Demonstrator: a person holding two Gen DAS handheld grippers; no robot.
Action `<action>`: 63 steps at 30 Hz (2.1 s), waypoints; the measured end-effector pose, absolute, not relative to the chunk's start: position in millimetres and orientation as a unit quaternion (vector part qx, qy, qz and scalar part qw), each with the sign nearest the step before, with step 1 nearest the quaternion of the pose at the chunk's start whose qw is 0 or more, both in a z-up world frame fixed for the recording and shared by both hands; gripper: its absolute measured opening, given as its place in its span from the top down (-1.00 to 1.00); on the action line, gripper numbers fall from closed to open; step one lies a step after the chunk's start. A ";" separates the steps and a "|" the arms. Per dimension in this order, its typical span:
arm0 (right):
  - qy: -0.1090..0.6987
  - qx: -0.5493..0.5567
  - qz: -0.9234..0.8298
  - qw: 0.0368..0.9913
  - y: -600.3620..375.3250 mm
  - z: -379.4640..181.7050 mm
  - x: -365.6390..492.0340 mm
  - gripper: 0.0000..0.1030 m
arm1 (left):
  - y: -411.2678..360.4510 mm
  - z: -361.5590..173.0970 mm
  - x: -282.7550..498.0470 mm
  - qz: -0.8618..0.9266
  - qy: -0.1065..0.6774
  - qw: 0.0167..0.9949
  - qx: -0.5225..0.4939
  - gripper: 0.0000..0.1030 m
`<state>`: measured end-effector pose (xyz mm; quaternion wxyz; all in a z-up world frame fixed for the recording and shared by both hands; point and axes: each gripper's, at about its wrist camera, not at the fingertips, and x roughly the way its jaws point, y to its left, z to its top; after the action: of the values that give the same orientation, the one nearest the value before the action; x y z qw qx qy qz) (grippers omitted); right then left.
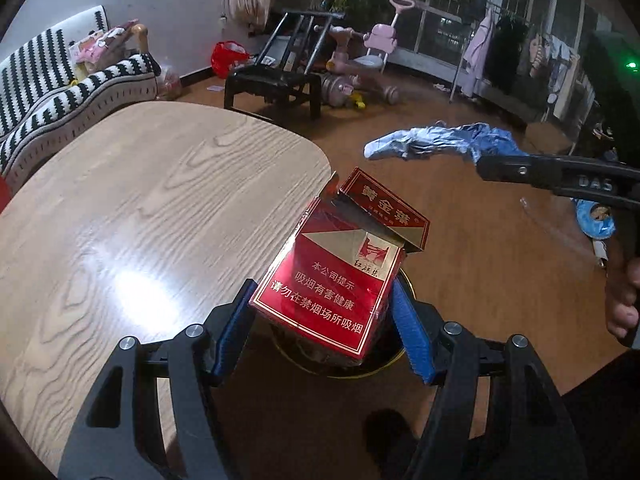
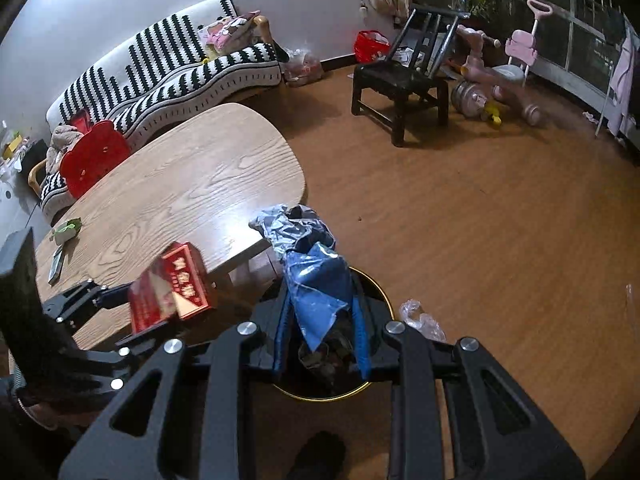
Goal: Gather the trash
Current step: 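Carry the pack and cloth over the black bin and open both tools, then return both tools to the table toward the silver pack and green wrapper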
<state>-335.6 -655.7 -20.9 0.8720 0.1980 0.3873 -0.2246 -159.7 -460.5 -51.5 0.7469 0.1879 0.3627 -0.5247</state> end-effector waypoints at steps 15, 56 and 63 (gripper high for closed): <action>0.404 0.199 -0.232 0.862 -656.8 -29.0 -307.4 -0.03 | -475.6 -55.1 -142.5 -0.523 0.383 0.744 0.166 -0.45; 0.385 0.049 0.068 0.919 -335.4 17.8 -35.2 -0.73 | -81.9 -2.9 23.0 -0.165 0.402 0.900 0.033 -0.81; 0.386 0.054 0.088 0.917 -312.4 10.0 -7.9 -0.73 | -67.4 -15.6 29.2 -0.150 0.415 0.897 0.031 -0.81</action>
<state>-7.9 -312.4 10.0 0.9167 0.0539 0.3859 0.0883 29.2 -67.4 -15.6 0.8969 0.0309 0.4149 -0.1501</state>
